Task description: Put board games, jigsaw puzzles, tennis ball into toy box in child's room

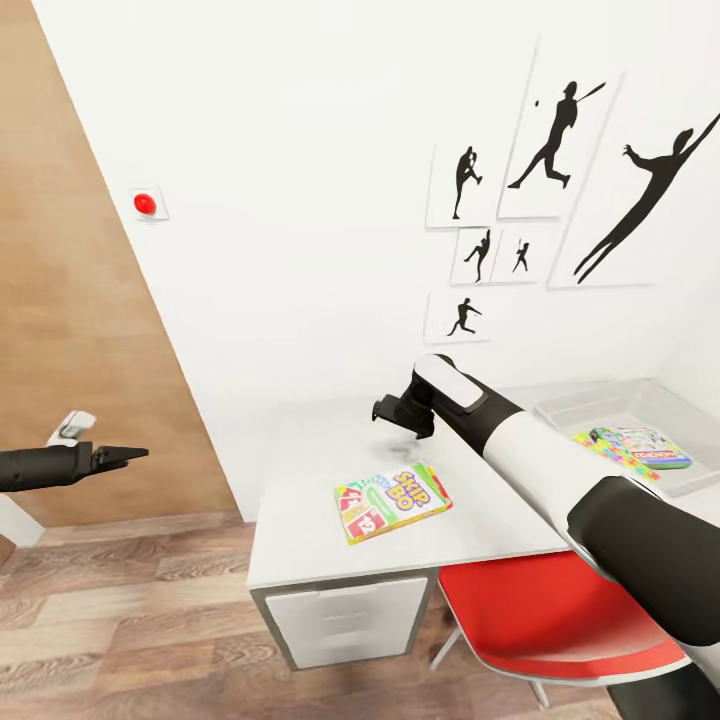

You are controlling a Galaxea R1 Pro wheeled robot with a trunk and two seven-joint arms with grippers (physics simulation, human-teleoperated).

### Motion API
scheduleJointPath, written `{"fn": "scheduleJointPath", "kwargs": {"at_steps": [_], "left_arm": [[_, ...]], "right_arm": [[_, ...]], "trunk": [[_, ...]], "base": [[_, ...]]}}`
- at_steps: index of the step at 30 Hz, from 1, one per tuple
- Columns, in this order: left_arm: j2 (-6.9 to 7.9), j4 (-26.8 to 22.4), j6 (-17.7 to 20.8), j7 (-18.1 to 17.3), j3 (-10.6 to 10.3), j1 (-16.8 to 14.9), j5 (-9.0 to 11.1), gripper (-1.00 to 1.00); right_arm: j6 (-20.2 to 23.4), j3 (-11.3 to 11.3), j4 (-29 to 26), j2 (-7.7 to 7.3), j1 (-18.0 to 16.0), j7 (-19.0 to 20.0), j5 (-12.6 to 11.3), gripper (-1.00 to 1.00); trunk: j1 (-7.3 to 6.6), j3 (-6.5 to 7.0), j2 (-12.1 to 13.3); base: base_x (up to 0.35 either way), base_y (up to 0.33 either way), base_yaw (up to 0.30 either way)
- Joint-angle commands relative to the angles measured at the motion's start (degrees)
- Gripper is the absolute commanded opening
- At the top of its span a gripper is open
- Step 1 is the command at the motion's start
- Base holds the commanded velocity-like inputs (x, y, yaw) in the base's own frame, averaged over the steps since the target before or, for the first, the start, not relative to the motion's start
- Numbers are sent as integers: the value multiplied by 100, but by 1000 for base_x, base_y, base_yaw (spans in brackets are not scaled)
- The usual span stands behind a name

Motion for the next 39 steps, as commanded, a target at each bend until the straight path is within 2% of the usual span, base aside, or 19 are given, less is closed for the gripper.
{"fn": "scheduleJointPath", "kwargs": {"at_steps": [1, 9, 13, 15, 17, 18, 20, 21, 24, 29, 34, 39], "left_arm": [[-3, -2, 58, -54, 8, -7, -60, 100], [-23, 2, 40, -49, 8, -7, -60, 100], [-29, 5, 24, -45, 8, -7, -66, 100], [-31, 6, -6, -31, 8, -7, -68, 100], [-32, 6, -36, 20, 8, -5, -68, 100], [-33, 6, -53, 80, 8, -3, -65, 100], [-35, 8, -67, 154, 8, -1, -64, 100], [-38, 36, -92, 243, 12, 0, -59, 100], [-41, 168, -138, 372, 19, 1, -59, 100], [-42, 304, -164, 452, 26, 2, -55, 100], [-36, 331, -169, 468, 39, 2, -51, 100], [-32, 343, -168, 467, 55, 2, -44, 100]], "right_arm": [[14, 22, -2, -2, -11, -29, -27, 100], [-36, 32, 2, -14, -10, -26, -13, 100], [-414, 80, 7, -31, -10, -26, 14, 100], [-609, 95, 32, -35, -11, -26, 92, 100], [-754, 102, 125, -31, -11, -26, 274, 100], [-837, 102, 240, -23, -11, -23, 450, 100], [-932, 103, 384, -15, -11, -21, 648, 100], [-1046, 101, 543, -7, -11, -20, 856, 100], [-1235, 89, 754, 29, -11, 2, 1121, 100], [-1357, 76, 872, 59, -5, 277, 1273, 100], [-1393, 77, 895, 66, 7, 520, 1328, 100], [-1406, 74, 905, 68, 52, 589, 1344, 100]], "trunk": [[4, -13, -13], [4, -13, -13], [4, -13, -13], [4, -13, -13], [4, -13, -13], [4, -13, -13], [4, -13, -13], [4, -13, -13], [4, -13, -13], [4, -13, -13], [4, -13, -13], [4, -13, -13]], "base": [[0, 215, 0], [6, 72, 0], [21, 10, 0], [7, 3, 0], [4, 2, 0], [2, 1, 0], [1, 1, 0], [0, 0, 0], [0, 0, 0], [0, 0, 0], [9, 0, 0], [103, 0, 0]]}}
